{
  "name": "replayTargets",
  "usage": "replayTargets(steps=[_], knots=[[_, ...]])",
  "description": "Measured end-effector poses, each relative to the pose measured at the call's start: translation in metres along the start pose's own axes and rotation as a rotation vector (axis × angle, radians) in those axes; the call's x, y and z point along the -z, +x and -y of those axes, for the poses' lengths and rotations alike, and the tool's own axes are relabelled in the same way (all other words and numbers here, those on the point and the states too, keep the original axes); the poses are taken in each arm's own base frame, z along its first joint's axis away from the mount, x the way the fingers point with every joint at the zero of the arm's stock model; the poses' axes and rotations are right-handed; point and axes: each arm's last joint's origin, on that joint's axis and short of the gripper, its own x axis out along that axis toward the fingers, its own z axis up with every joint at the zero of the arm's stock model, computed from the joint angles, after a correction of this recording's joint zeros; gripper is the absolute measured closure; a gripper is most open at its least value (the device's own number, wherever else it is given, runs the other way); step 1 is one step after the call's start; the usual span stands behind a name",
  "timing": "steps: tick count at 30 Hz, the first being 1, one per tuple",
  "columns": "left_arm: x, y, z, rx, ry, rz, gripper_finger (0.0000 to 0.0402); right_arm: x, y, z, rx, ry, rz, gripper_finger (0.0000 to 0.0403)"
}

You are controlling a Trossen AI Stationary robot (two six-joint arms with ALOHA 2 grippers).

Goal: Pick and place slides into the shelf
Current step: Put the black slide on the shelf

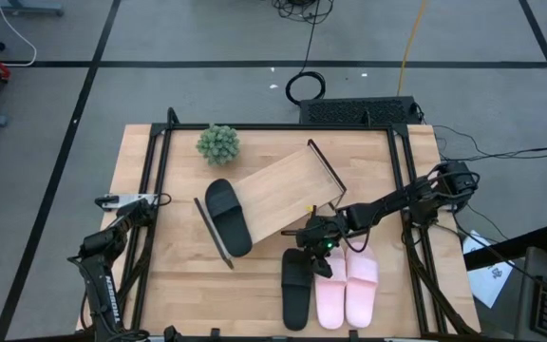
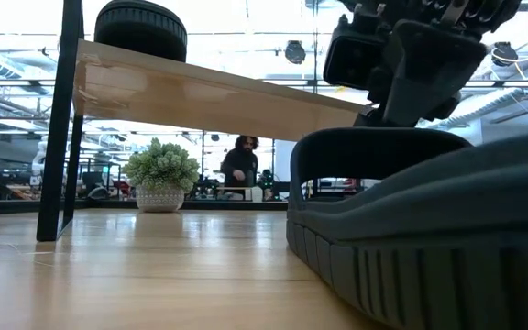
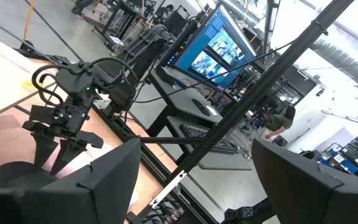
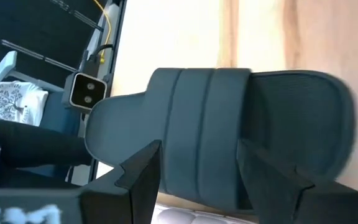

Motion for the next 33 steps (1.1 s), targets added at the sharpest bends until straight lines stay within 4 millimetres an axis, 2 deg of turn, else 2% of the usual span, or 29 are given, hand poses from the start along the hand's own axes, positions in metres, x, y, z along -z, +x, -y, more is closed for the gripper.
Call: replayTargets(steps=[8,15,23,33], knots=[[0.0,0.0,0.0,0.0,0.0,0.0,0.0092,-0.002,-0.002,0.005,0.014,-0.005,0.003,0.0204],[0.0,0.0,0.0,0.0,0.001,0.0,0.0092,0.004,-0.003,0.008,0.044,0.001,-0.054,0.0204],[0.0,0.0,0.0,0.0,0.001,0.0,0.0092,0.005,0.0,0.002,0.025,-0.026,-0.05,0.0204],[0.0,0.001,0.0,-0.002,0.0,0.002,0.0092,0.014,0.001,0.008,0.018,-0.032,-0.031,0.0204]])
